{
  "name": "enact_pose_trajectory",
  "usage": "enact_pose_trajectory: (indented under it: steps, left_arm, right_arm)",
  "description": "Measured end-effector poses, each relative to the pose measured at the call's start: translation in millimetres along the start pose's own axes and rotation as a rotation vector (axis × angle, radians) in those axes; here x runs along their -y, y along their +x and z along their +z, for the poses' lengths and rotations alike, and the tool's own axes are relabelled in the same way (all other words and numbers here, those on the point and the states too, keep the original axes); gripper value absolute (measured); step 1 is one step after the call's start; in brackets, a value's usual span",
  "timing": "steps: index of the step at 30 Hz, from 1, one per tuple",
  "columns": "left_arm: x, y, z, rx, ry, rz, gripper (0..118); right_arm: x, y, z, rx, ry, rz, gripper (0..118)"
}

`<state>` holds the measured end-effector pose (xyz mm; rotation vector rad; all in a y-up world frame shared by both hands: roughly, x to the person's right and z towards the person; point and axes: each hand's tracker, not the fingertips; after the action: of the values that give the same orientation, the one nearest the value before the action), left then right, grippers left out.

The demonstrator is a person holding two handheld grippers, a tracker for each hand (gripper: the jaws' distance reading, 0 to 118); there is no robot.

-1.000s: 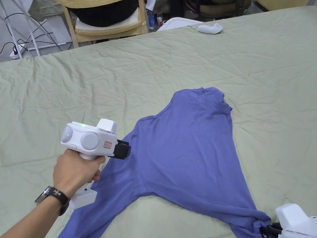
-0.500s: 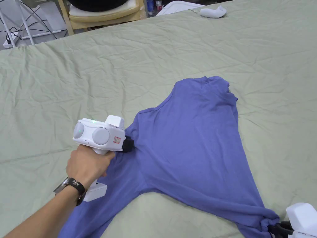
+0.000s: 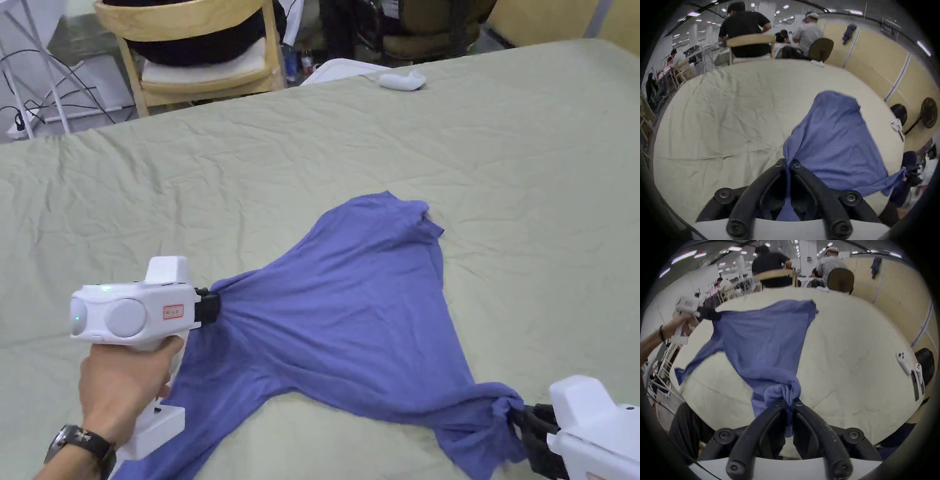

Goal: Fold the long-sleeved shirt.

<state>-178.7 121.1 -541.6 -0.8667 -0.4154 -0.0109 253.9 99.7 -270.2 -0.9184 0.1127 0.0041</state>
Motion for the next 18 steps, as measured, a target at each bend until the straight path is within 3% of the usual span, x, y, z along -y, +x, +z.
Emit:
enact_pose_trajectory:
  steps: [4, 18]
  left_arm:
    - [-13, 3, 69, 0.012, 0.111, -0.011, 4]
    - [-101, -16, 304, 0.014, 0.510, 0.078, 4]
  right_arm:
    - [-34, -10, 45, 0.022, 0.134, 0.050, 7]
    - [-185, -18, 195, 0.049, 0.566, 0.087, 7]
